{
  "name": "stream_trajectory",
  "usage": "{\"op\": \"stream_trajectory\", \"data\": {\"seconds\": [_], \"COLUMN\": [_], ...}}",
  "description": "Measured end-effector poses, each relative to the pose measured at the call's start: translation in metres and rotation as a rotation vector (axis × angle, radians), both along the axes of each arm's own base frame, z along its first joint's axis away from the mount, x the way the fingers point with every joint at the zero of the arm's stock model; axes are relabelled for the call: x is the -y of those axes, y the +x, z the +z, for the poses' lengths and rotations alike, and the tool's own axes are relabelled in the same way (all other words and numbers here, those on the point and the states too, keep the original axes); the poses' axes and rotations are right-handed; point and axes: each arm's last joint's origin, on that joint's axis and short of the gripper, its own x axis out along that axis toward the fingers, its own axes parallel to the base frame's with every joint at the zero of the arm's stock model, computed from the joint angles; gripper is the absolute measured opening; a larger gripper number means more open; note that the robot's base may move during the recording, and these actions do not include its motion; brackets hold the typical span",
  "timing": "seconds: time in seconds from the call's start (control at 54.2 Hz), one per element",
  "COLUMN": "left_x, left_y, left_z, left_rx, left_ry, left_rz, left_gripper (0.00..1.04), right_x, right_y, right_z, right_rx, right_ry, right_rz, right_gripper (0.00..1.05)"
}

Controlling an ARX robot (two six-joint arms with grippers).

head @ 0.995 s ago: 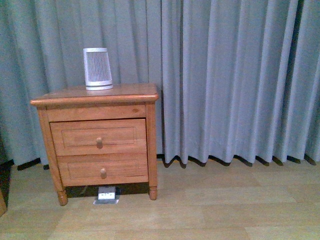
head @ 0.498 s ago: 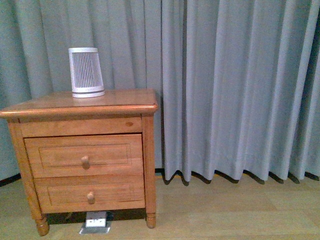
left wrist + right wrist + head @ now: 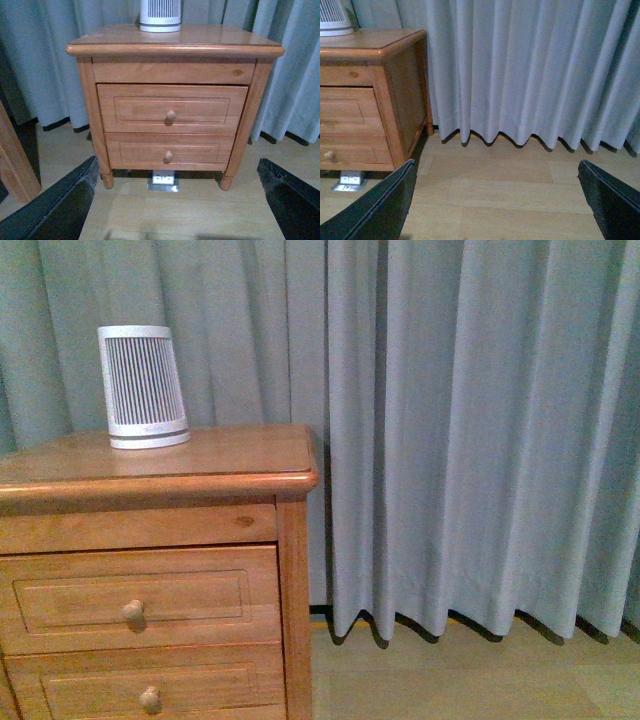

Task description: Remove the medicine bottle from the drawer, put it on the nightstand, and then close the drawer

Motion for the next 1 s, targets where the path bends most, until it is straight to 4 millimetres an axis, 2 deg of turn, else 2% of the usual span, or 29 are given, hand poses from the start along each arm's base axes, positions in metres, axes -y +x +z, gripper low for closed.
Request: {"op": "stream_trajectory", "data": {"seconds": [0.055, 0.092, 0.203, 0.332, 0.442, 0.571, 0.719, 0.829, 0.995], "left_x": [0.0, -0.001, -0.002, 0.0, 0.004, 0.014, 0.023, 0.028, 0.031], "left_y": [0.001, 0.003, 0.013, 0.036, 0.067, 0.124, 0.178, 0.209, 0.243], "left_z": [-0.004, -0.007, -0.002, 0.0, 0.012, 0.014, -0.004, -0.02, -0.044], "left_rx": [-0.216, -0.244, -0.214, -0.191, -0.116, -0.06, -0.069, -0.061, -0.027], "left_ry": [-0.041, -0.043, -0.052, -0.013, 0.026, 0.06, 0.071, 0.067, 0.061], "left_rz": [0.127, 0.142, 0.151, 0.146, 0.123, 0.09, 0.059, 0.031, 0.005], "left_gripper": [0.98, 0.98, 0.98, 0.98, 0.98, 0.98, 0.98, 0.98, 0.98], "right_x": [0.0, 0.0, 0.0, 0.0, 0.0, 0.0, 0.0, 0.0, 0.0], "right_y": [0.0, 0.0, 0.0, 0.0, 0.0, 0.0, 0.0, 0.0, 0.0], "right_z": [0.0, 0.0, 0.0, 0.0, 0.0, 0.0, 0.0, 0.0, 0.0], "right_rx": [0.0, 0.0, 0.0, 0.0, 0.0, 0.0, 0.0, 0.0, 0.0], "right_ry": [0.0, 0.0, 0.0, 0.0, 0.0, 0.0, 0.0, 0.0, 0.0], "right_rz": [0.0, 0.0, 0.0, 0.0, 0.0, 0.0, 0.0, 0.0, 0.0], "right_gripper": [0.98, 0.98, 0.98, 0.98, 0.98, 0.98, 0.98, 0.98, 0.98]}}
